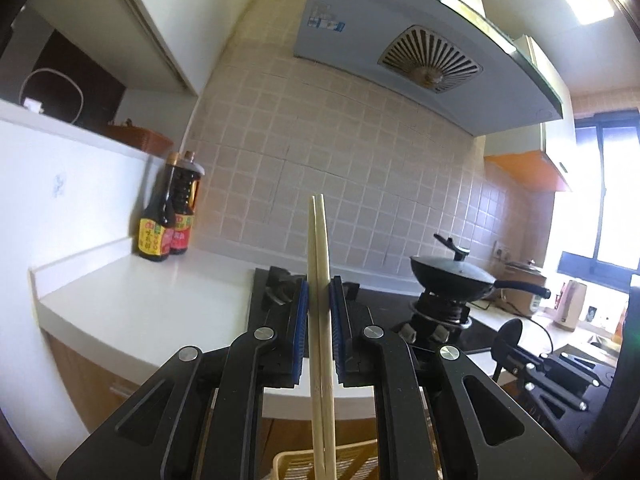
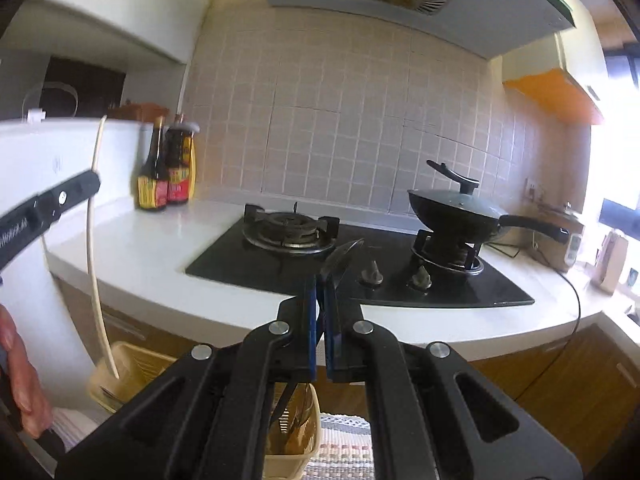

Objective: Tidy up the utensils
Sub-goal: 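Carry chopsticks and black spoon over the yellow basket and open both grippers, then lower both open grippers toward the remaining spoon and chopsticks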

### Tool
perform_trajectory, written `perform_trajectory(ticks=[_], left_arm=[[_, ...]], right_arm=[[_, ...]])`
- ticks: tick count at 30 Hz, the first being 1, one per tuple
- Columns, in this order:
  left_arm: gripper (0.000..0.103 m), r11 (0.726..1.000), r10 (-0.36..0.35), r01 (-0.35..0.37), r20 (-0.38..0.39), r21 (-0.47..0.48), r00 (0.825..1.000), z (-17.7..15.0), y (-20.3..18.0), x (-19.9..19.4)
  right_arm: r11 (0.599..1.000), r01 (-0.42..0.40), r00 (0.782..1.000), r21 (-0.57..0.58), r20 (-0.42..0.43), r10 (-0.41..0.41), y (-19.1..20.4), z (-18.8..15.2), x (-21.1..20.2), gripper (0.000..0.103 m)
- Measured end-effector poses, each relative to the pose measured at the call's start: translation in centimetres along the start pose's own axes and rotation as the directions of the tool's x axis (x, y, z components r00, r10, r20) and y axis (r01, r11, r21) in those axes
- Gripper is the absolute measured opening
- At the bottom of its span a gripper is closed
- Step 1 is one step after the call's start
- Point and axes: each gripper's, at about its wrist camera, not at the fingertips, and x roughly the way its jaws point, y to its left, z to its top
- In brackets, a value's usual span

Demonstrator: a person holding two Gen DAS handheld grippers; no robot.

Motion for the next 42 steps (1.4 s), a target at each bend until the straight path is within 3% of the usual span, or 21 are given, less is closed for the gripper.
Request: perform_trajectory(ticks=[7, 14, 17, 19, 21, 27, 29, 32, 35, 38, 39, 40, 41, 42], left_arm=[[0.010, 1.000, 0.000, 0.000, -0.023, -0.002, 1.000, -1.7, 0.9, 0.8], [0.014, 1.000, -0.028, 0.029, -0.079, 0.011, 0.996, -2.3, 1.4, -0.4], [0.025, 0.999, -0.045, 0.047, -0.108, 0.009, 0.993, -2.4, 1.5, -1.4], [0.038, 0.998, -0.056, 0.058, -0.123, 0.013, 0.991, -2.5, 1.4, -2.3], [0.044, 0.997, -0.070, 0.072, -0.131, 0.014, 0.989, -2.4, 1.2, -3.5], [0.054, 0.992, -0.118, 0.122, -0.215, 0.009, 0.969, -2.5, 1.0, -7.4], [0.056, 0.990, -0.132, 0.140, -0.261, 0.012, 0.956, -3.0, 0.7, -8.3], [0.058, 0.986, -0.143, 0.164, -0.357, 0.030, 0.923, -4.3, 0.1, -9.4], [0.058, 0.981, -0.134, 0.184, -0.473, 0.062, 0.871, -6.4, -0.8, -9.6], [0.058, 0.976, -0.127, 0.206, -0.594, 0.067, 0.794, -9.2, -1.2, -8.8], [0.058, 0.975, -0.122, 0.210, -0.627, 0.068, 0.770, -10.2, -1.2, -8.3], [0.058, 0.976, -0.114, 0.209, -0.660, 0.067, 0.743, -11.2, -1.1, -7.8], [0.058, 0.976, -0.111, 0.211, -0.709, 0.054, 0.696, -12.6, -0.9, -6.9], [0.058, 0.976, -0.118, 0.216, -0.753, 0.033, 0.647, -13.7, -0.6, -6.1]], right_arm=[[0.998, -0.005, 1.000, -0.059, -0.003, 0.005, 1.7, -2.3, 0.8, 0.002], [0.993, -0.108, 0.991, -0.042, -0.089, 0.104, 1.3, -3.6, 0.6, 0.003], [0.988, -0.153, 0.979, -0.017, -0.135, 0.150, 0.8, -4.0, -0.3, 0.005], [0.984, -0.178, 0.971, -0.005, -0.161, 0.175, 0.6, -4.3, -1.2, 0.006], [0.977, -0.210, 0.960, 0.020, -0.186, 0.210, 0.2, -4.6, -2.3, 0.008], [0.960, -0.260, 0.933, 0.102, -0.229, 0.277, -1.7, -5.5, -5.8, 0.031], [0.956, -0.267, 0.926, 0.124, -0.242, 0.290, -2.3, -5.8, -6.8, 0.048], [0.945, -0.286, 0.905, 0.157, -0.281, 0.320, -3.0, -6.7, -7.9, 0.050], [0.948, -0.271, 0.874, 0.168, -0.369, 0.316, -3.1, -8.1, -8.1, 0.049], [0.938, -0.278, 0.801, 0.206, -0.489, 0.345, -2.9, -10.3, -7.4, 0.048], [0.934, -0.282, 0.765, 0.221, -0.536, 0.358, -2.7, -11.3, -6.9, 0.046], [0.931, -0.284, 0.744, 0.228, -0.561, 0.364, -2.6, -12.0, -6.7, 0.042], [0.928, -0.287, 0.709, 0.239, -0.598, 0.374, -2.4, -13.0, -6.2, 0.037], [0.925, -0.290, 0.688, 0.246, -0.618, 0.380, -2.3, -13.6, -6.0, 0.036]])
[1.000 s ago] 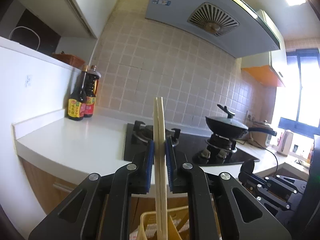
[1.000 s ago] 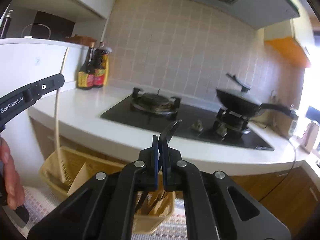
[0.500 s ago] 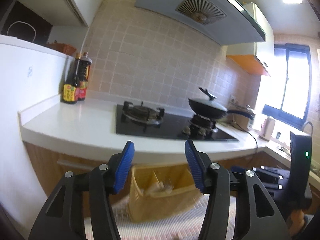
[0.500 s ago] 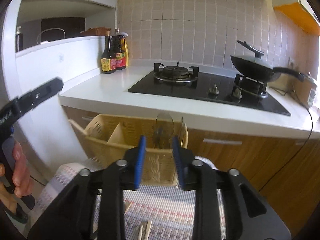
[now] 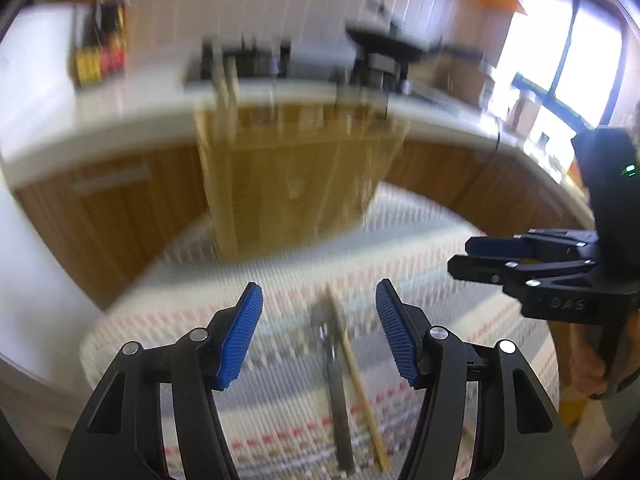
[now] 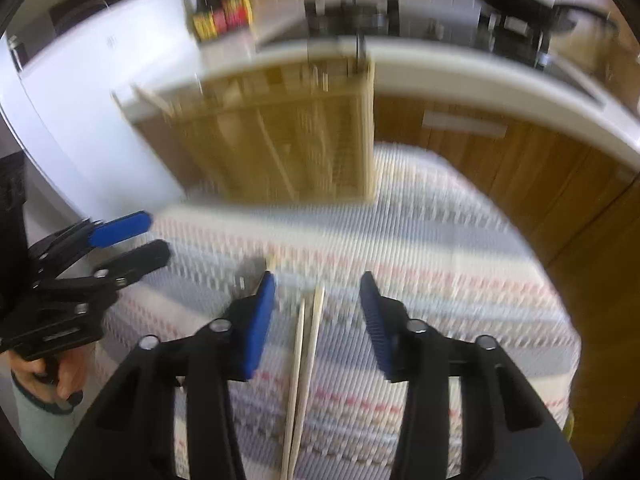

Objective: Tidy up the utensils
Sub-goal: 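Lower both open grippers toward the remaining spoon and chopsticks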

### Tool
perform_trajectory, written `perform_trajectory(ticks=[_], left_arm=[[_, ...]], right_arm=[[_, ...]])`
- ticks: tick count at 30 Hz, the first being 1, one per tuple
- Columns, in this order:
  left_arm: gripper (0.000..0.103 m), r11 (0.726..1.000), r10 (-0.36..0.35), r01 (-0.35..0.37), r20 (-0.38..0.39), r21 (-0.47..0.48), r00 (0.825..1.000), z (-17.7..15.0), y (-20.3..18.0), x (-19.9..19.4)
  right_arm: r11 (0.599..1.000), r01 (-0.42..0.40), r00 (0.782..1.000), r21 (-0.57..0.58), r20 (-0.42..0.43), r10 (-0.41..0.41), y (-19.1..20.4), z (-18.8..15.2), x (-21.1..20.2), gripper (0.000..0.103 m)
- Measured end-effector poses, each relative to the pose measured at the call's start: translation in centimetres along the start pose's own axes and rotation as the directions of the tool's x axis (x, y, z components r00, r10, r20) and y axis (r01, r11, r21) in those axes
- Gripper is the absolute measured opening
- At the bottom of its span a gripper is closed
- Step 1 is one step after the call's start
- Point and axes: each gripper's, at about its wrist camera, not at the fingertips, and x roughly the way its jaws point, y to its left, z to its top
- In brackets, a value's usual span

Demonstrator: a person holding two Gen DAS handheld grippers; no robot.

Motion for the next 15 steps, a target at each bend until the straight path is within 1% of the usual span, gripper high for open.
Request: perform_trajectory(ticks=[2, 3, 6, 8, 11, 13, 15], left_arm=[[0.055, 1.000, -0.013, 0.012, -0.100, -0.019, 0.995, -0.4, 0.6, 2.1], [0.050, 1.000, -0.004, 0.001, -0.142, -0.018, 0.990, -0.8, 0.9, 3.2], [0.048, 1.000, -0.017, 0.019, -0.228, 0.006, 0.973, -1.4, 1.2, 5.1], [0.047, 1.000, -0.002, 0.010, -0.257, 0.029, 0.967, -1.7, 1.1, 5.9], [0.042, 0.998, 0.027, -0.010, -0.283, 0.060, 0.959, -2.0, 0.6, 6.9], [0.031, 0.996, 0.061, -0.039, -0.290, 0.080, 0.955, -2.2, 0.5, 7.3], [0.030, 0.993, 0.082, -0.055, -0.285, 0.101, 0.955, -2.2, 0.2, 7.3]], right_arm=[[1.000, -0.026, 0.997, 0.006, -0.069, 0.026, -0.3, -0.7, 1.6, 0.032], [1.000, -0.031, 0.995, 0.006, -0.091, 0.031, -0.3, -0.9, 2.1, 0.031], [0.999, -0.046, 0.987, 0.013, -0.152, 0.047, -0.4, -1.2, 3.7, 0.026], [0.999, -0.048, 0.981, 0.023, -0.186, 0.051, -0.5, -1.1, 4.7, 0.022], [0.998, -0.055, 0.974, 0.026, -0.218, 0.060, -0.6, -0.9, 5.8, 0.021], [0.998, -0.057, 0.968, 0.030, -0.243, 0.063, -0.6, -0.9, 6.7, 0.021], [0.998, -0.062, 0.964, 0.032, -0.259, 0.068, -0.6, -0.8, 7.5, 0.020]])
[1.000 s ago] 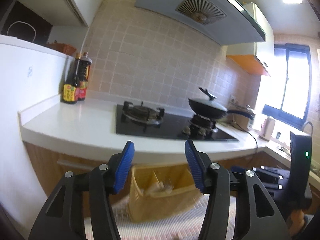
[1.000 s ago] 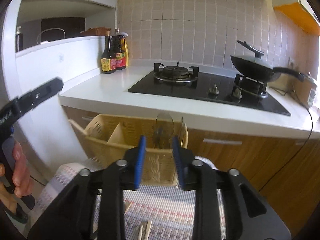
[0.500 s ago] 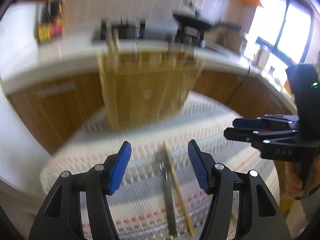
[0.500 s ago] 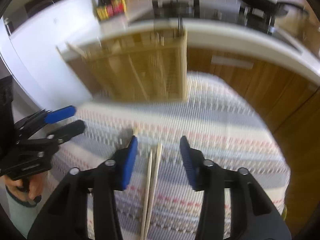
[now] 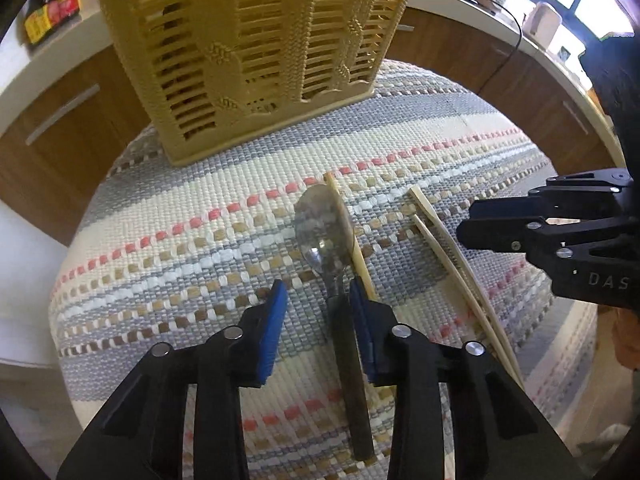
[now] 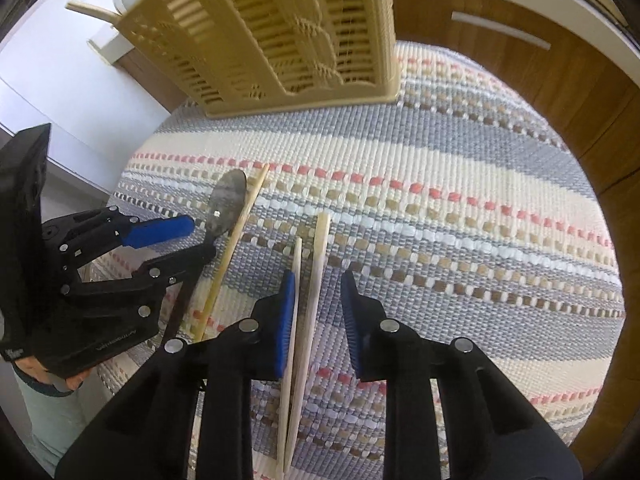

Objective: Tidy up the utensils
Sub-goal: 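Lower both open grippers toward the remaining spoon and chopsticks, then grasp the clear spoon with the left gripper while the right grasps one chopstick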

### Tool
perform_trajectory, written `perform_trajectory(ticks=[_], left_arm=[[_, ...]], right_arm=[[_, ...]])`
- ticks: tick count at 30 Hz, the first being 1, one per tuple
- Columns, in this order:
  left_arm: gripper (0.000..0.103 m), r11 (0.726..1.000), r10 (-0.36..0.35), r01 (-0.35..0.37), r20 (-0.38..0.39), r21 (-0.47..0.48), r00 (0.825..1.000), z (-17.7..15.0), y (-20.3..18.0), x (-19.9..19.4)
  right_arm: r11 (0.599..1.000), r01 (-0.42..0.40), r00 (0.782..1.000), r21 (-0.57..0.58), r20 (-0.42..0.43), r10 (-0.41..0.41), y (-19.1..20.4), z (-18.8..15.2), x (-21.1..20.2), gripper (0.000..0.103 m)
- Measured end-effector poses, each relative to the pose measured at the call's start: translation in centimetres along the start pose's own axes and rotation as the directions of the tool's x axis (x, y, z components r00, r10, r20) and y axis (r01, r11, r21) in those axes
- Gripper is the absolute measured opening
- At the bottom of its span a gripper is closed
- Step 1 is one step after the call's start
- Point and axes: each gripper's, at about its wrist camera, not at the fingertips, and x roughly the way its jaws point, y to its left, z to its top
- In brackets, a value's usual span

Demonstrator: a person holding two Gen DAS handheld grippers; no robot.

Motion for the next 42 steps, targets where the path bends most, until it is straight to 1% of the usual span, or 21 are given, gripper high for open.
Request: perform_trajectory(ticks=[3, 5, 7, 15, 17, 20, 21, 23, 24, 28, 31, 32, 34, 35, 36, 38, 42], left_arm=[[0.029, 0.999, 0.035, -0.035, 0.000, 0.012, 0.999, 0.1, -0.1, 0.1], [0.028, 0.998, 0.065, -0.065, 0.000, 0.027, 0.998, 0.1, -0.6, 0.4], [0.027, 0.996, 0.084, -0.084, 0.001, 0.037, 0.996, 0.3, -1.2, 0.9], [0.028, 0.993, 0.115, -0.114, -0.017, 0.042, 0.993, 0.5, -1.8, 1.3], [0.028, 0.991, 0.125, -0.124, -0.023, 0.044, 0.992, 0.5, -2.2, 1.5], [0.027, 0.990, 0.138, -0.136, -0.030, 0.046, 0.990, 0.8, -2.9, 1.6], [0.026, 0.989, 0.141, -0.140, -0.030, 0.045, 0.989, 0.9, -3.1, 1.7], [0.013, 0.986, 0.162, -0.161, -0.026, 0.040, 0.986, 1.1, -3.6, 1.6], [0.010, 0.985, 0.171, -0.170, -0.025, 0.034, 0.985, 1.1, -3.5, 1.8], [0.009, 0.989, 0.150, -0.150, -0.006, 0.004, 0.989, 1.0, -3.2, 1.5], [0.010, 0.994, 0.109, -0.109, 0.054, -0.004, 0.993, 0.4, -3.2, 0.6], [0.010, 0.994, 0.108, -0.108, 0.065, -0.007, 0.992, 0.3, -3.2, 0.2], [0.009, 0.995, 0.095, -0.095, 0.125, -0.008, 0.988, -0.1, -3.4, -1.0], [0.009, 0.996, 0.084, -0.084, 0.149, -0.007, 0.985, -0.3, -3.5, -1.6], [0.009, 0.998, 0.070, -0.070, 0.182, -0.007, 0.981, -0.4, -3.7, -2.4], [0.009, 0.998, 0.061, -0.059, 0.228, -0.015, 0.972, -0.7, -3.9, -3.8], [0.009, 1.000, 0.030, -0.025, 0.341, -0.018, 0.940, -1.3, -3.9, -7.3]], right_arm=[[0.999, 0.028, 0.999, -0.017, -0.017, -0.028, 0.6, 0.3, 1.2, 0.017], [0.998, 0.048, 0.998, -0.033, -0.030, -0.049, 1.1, 0.2, 2.0, 0.012], [0.994, 0.085, 0.996, -0.069, -0.025, -0.087, 1.9, 0.2, 2.3, 0.011], [0.985, 0.121, 0.989, -0.123, -0.065, -0.130, 3.8, -0.5, 3.3, 0.010], [0.983, 0.133, 0.988, -0.130, -0.066, -0.143, 3.9, -0.6, 3.4, 0.005], [0.983, 0.127, 0.989, -0.135, -0.060, -0.136, 3.7, -1.0, 3.2, 0.005], [0.983, 0.125, 0.989, -0.134, -0.059, -0.134, 3.7, -1.1, 3.2, 0.004], [0.980, 0.140, 0.988, -0.139, -0.049, -0.148, 3.5, -1.3, 3.0, 0.004], [0.980, 0.143, 0.988, -0.139, -0.044, -0.150, 3.3, -1.5, 2.9, 0.004], [0.985, 0.117, 0.993, -0.128, -0.019, -0.120, 2.0, -2.0, 1.6, 0.004], [0.987, 0.094, 0.995, -0.131, 0.022, -0.092, 1.1, -2.3, 0.1, 0.004], [0.987, 0.093, 0.995, -0.131, 0.034, -0.089, 0.9, -2.4, -0.4, 0.004], [0.989, 0.063, 0.996, -0.133, 0.065, -0.055, 0.6, -2.7, -1.4, 0.004], [0.989, 0.061, 0.996, -0.134, 0.080, -0.050, 0.6, -2.8, -1.9, 0.004], [0.989, 0.061, 0.995, -0.135, 0.091, -0.049, 0.3, -3.1, -2.4, 0.004], [0.990, 0.034, 0.992, -0.135, 0.123, -0.018, 0.0, -3.5, -3.5, 0.004], [0.988, 0.010, 0.984, -0.151, 0.179, 0.017, -0.7, -4.5, -6.1, 0.004]])
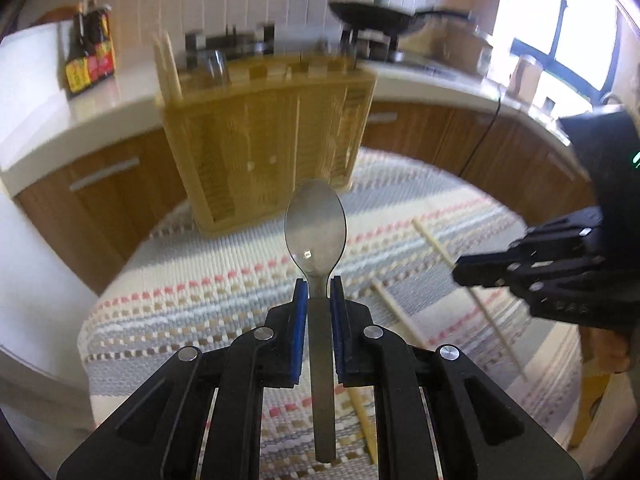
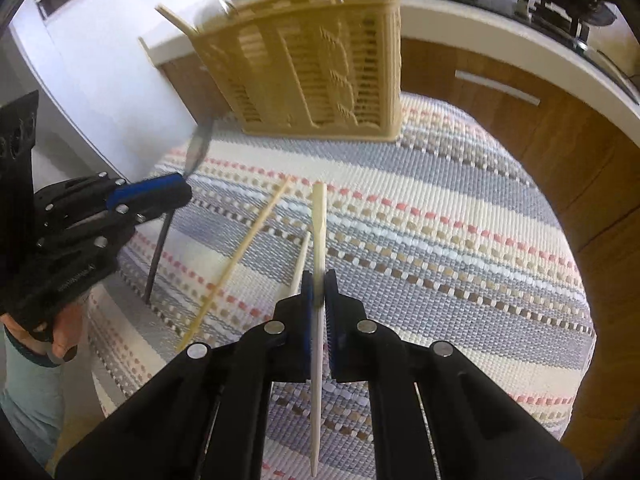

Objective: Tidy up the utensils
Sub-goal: 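Grasp the clear spoon with the left gripper while the right grasps one chopstick, then lift the spoon and chopstick over the yellow basket and open both grippers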

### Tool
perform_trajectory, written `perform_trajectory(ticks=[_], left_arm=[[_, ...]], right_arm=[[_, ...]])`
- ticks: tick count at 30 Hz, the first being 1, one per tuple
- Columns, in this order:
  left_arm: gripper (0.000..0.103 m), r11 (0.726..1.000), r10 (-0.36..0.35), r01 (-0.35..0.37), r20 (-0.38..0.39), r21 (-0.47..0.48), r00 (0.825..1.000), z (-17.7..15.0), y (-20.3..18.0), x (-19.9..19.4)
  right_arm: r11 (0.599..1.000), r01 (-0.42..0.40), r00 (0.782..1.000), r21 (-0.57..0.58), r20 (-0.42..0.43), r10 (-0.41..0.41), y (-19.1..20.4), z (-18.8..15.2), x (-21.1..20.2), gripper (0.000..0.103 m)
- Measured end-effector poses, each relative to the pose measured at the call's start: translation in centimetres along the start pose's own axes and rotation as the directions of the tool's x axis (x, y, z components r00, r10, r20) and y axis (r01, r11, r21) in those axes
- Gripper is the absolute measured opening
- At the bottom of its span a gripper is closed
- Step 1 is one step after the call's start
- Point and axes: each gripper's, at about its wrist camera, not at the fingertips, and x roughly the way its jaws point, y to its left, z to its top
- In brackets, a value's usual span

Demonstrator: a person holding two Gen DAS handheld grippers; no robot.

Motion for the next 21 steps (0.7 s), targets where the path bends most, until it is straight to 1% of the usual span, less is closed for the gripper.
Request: perform_trajectory(ticks=[3, 5, 7, 9, 11, 12, 14, 16, 17, 18, 19, 20, 21], left_arm=[[0.009, 1.000, -0.020, 0.021, 0.087, -0.009, 0.996, 0.5, -0.1, -2.6], [0.009, 0.999, -0.034, 0.037, 0.140, -0.016, 0.989, 0.8, 0.0, -4.0], [0.009, 0.998, -0.044, 0.051, 0.200, -0.027, 0.979, 1.3, 0.2, -5.2], [0.009, 0.997, -0.054, 0.067, 0.265, -0.042, 0.963, 2.0, 0.5, -6.8], [0.009, 0.995, -0.060, 0.080, 0.315, -0.052, 0.947, 2.3, 0.6, -8.2], [0.010, 0.994, -0.061, 0.087, 0.357, -0.058, 0.932, 2.6, 0.7, -9.1], [0.009, 0.993, -0.056, 0.091, 0.403, -0.070, 0.914, 3.2, 1.1, -10.1], [0.009, 0.991, -0.042, 0.094, 0.454, -0.093, 0.890, 4.1, 1.6, -11.3], [0.009, 0.990, -0.034, 0.096, 0.480, -0.106, 0.876, 4.5, 1.9, -11.8], [0.010, 0.989, -0.023, 0.093, 0.502, -0.115, 0.865, 5.1, 2.4, -12.1], [0.009, 0.989, -0.005, 0.082, 0.523, -0.125, 0.852, 5.5, 2.6, -12.5], [0.009, 0.989, 0.008, 0.074, 0.537, -0.131, 0.843, 5.7, 2.8, -12.6], [0.009, 0.987, 0.020, 0.072, 0.562, -0.141, 0.827, 6.2, 3.1, -12.7]], right_arm=[[0.999, -0.032, 0.998, -0.010, 0.047, 0.033, -0.1, -0.1, -1.6, 0.004], [0.998, -0.052, 0.995, -0.022, 0.086, 0.054, 0.6, 0.2, -2.9, 0.004], [0.997, -0.069, 0.989, -0.041, 0.128, 0.074, 1.2, 0.4, -4.1, 0.004], [0.995, -0.082, 0.982, -0.057, 0.165, 0.090, 1.6, 0.8, -5.2, 0.004], [0.992, -0.098, 0.971, -0.078, 0.212, 0.112, 2.1, 1.1, -6.4, 0.004], [0.991, -0.106, 0.964, -0.083, 0.237, 0.123, 2.2, 1.2, -7.1, 0.004], [0.990, -0.119, 0.953, -0.081, 0.272, 0.137, 2.6, 1.5, -8.2, 0.004], [0.986, -0.143, 0.934, -0.085, 0.319, 0.163, 3.0, 1.8, -9.3, 0.004], [0.985, -0.150, 0.926, -0.085, 0.336, 0.170, 3.4, 1.9, -9.1, 0.004], [0.983, -0.163, 0.914, -0.082, 0.363, 0.182, 3.3, 2.4, -9.7, 0.004], [0.983, -0.170, 0.907, -0.076, 0.378, 0.186, 3.5, 2.9, -9.9, 0.004], [0.982, -0.177, 0.897, -0.067, 0.398, 0.189, 4.0, 3.6, -10.3, 0.004], [0.982, -0.183, 0.884, -0.056, 0.429, 0.189, 3.7, 4.4, -10.8, 0.004]])
